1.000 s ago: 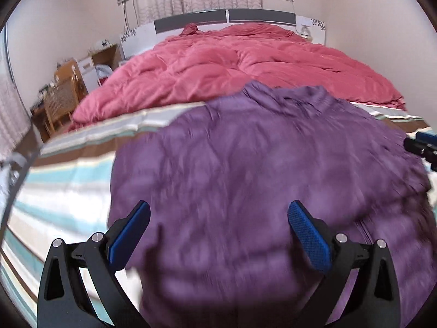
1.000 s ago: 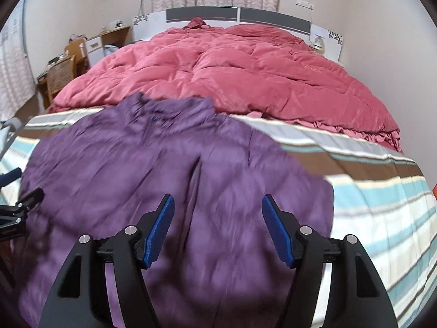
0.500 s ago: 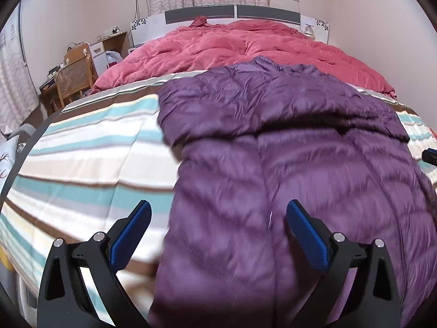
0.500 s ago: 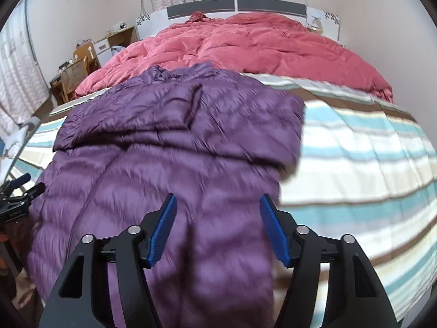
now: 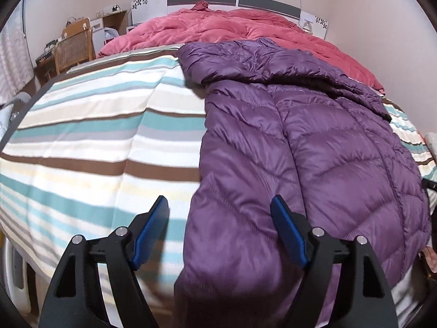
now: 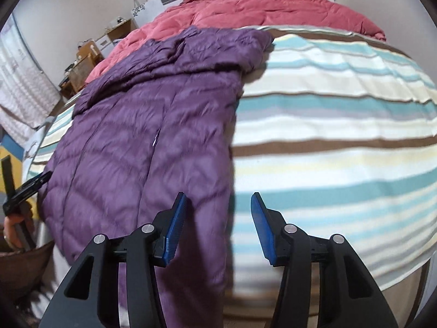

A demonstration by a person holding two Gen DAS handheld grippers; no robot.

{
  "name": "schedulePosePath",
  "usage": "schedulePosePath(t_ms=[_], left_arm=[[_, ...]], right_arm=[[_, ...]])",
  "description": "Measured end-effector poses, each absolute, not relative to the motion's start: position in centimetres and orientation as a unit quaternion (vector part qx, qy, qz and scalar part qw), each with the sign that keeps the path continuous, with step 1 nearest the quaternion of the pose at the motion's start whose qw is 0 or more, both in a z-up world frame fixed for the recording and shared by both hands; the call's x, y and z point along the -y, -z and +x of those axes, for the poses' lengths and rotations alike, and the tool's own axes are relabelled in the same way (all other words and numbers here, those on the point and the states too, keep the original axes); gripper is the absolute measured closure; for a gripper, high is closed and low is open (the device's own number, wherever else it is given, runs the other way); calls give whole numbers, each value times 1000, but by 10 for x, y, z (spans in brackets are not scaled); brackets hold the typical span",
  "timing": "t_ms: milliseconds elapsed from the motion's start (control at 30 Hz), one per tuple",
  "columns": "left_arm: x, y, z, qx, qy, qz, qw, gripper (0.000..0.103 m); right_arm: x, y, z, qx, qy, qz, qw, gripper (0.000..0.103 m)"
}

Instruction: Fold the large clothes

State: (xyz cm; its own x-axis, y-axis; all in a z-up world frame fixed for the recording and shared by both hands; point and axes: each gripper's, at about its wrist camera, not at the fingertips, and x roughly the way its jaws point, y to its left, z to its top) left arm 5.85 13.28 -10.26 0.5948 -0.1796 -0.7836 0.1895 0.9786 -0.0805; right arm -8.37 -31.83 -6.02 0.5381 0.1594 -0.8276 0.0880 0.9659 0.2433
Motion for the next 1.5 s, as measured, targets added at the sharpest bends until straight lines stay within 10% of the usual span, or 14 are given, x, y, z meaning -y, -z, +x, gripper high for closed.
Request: schedulePosePath(t_ms=[633,1000,1500], left_arm=[[-141,105,20,-457,158,4,876,61],[-128,102,11,-457,169,16,873,96],[-128,29,17,-374,187,-15,908,97]], right_arm=[[306,74,-128,-485,-113,177,849,58],[297,71,-119,-481,-120,163,853,95],[291,11,-104,-409,-145,146,889,96]])
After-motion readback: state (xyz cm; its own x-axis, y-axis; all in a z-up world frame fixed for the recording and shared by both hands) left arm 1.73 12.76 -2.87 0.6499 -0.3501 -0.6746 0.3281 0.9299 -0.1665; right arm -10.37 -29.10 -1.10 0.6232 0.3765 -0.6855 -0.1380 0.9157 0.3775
